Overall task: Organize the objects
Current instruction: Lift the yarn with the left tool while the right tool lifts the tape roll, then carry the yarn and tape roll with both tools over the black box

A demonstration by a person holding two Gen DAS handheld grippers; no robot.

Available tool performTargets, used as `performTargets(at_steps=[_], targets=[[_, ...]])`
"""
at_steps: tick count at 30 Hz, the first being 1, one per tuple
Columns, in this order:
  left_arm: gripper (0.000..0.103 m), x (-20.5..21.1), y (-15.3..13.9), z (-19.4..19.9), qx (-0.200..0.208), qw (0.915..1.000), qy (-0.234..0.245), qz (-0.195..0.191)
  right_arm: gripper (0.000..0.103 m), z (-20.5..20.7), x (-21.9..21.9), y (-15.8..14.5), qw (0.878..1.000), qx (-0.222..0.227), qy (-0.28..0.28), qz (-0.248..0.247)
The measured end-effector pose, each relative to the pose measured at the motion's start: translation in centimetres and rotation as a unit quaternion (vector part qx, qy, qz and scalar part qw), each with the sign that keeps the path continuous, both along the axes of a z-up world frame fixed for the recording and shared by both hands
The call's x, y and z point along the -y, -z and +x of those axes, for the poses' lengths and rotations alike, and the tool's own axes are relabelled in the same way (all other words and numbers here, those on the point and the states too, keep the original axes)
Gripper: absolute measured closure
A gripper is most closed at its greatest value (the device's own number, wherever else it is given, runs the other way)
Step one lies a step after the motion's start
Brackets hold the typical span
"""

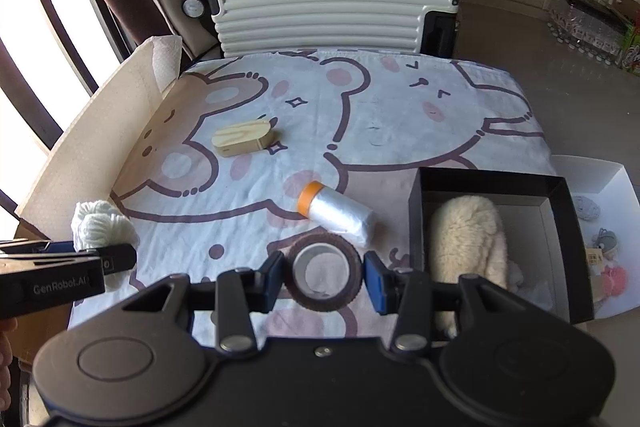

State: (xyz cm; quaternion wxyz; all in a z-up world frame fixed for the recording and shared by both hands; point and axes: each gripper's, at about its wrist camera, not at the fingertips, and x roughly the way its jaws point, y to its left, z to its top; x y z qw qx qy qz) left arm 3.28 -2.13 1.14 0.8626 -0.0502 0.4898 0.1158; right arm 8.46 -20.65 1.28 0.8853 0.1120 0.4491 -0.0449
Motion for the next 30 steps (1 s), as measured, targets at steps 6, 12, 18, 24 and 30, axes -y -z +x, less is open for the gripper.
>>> performTargets(at_steps=[6,12,18,24,30], targets=[[0.061,2.8,0.0,0.7,0.003,0.9996,0.028,0.0,0.059,-1.4,2.6,0.0,1.0,-0.001,0.026,-0.003],[0.061,5.8,0.1,1.5,0.003,0.9986,0.053,-0.003,0.059,-3.1,5.3,0.1,0.999,-0.001,0.053,-0.006],[0.06,9.2,0.2,2.1,0.004,0.9966,0.083,-0.005,0.059,-4.9,8.2,0.1,0.997,0.0,0.082,-0.007],[0.061,12.1,0.4,2.7,0.005,0.9943,0.106,-0.011,0.059,-6.7,10.8,0.3,0.994,0.002,0.108,-0.006],[0.061,15.3,0.6,3.2,0.007,0.991,0.133,-0.011,0.059,-7.9,13.2,0.8,0.991,0.003,0.131,-0.003]])
